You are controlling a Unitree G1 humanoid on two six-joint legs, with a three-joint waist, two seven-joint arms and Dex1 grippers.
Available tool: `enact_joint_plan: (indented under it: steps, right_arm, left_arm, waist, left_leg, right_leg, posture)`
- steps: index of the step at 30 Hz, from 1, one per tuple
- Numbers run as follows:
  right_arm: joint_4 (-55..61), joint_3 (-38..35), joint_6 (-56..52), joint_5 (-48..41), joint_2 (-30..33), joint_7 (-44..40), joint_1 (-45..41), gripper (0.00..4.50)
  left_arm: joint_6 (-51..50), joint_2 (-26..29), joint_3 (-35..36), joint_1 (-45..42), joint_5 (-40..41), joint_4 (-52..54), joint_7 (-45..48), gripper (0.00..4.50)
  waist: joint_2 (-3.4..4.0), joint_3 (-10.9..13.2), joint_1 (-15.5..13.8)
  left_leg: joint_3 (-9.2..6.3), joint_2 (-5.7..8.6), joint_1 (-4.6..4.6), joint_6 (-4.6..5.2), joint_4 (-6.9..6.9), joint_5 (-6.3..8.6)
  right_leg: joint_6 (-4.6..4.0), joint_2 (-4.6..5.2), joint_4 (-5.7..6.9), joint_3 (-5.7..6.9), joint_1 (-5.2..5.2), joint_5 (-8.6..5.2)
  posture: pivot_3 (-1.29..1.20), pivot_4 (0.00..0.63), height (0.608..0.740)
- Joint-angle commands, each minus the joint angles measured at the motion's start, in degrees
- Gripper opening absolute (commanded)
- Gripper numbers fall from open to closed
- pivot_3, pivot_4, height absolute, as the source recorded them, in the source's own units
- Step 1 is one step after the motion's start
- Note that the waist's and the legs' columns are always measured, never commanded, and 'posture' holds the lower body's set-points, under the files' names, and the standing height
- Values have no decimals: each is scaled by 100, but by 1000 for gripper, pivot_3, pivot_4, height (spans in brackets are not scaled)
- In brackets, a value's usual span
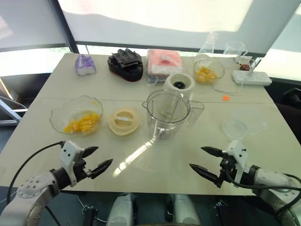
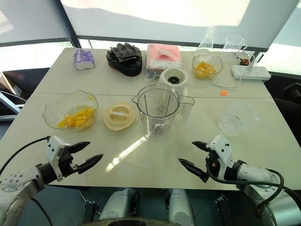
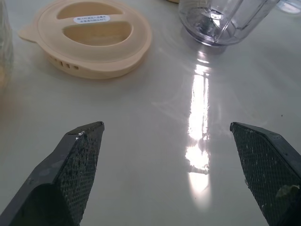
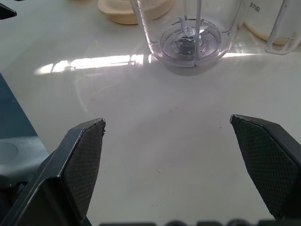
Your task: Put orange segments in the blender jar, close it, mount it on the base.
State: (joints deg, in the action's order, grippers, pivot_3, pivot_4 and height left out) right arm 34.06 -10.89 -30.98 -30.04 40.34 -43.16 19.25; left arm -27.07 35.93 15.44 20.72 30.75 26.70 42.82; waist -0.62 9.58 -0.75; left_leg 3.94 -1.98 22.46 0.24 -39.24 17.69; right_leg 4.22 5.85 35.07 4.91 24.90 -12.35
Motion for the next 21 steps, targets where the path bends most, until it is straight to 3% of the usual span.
enact_joint_plan:
  steps: [1, 12, 16, 21]
  right_arm:
    - [195, 1, 31, -43, -34, 40, -60, 4488]
    - [577, -176, -244, -262, 179, 93, -225, 4488]
    - [1418, -499, -925, -1147, 663, 93, -601, 4488]
    - [1855, -512, -1540, -1956, 1055, 431, -1280, 4488]
  left_arm:
    - [7, 38, 143, -9, 75, 119, 5, 4466]
    - [-35, 193, 162, -202, 92, 57, 108, 4466]
    - [-227, 938, 453, -777, 300, -197, 647, 4466]
    - [-523, 1890, 639, -2568, 458, -1379, 1014, 4466]
  waist:
    - [0, 0, 0]
    - [1, 1, -1]
    - [6, 14, -6]
    - [5, 26, -15]
  left_leg:
    - [0, 0, 0, 0, 0, 0]
    - [0, 0, 0, 0, 0, 0]
    - [-2, -1, 0, 0, 0, 0]
    - [-13, -5, 3, -2, 0, 0]
  right_leg:
    - [0, 0, 0, 0, 0, 0]
    - [0, 0, 0, 0, 0, 0]
    - [0, -1, 3, 0, 4, 0]
    - [-2, -8, -3, 7, 29, 1]
  posture:
    - [0, 150, 740]
    - [0, 150, 740]
    - [0, 150, 740]
    - [0, 150, 740]
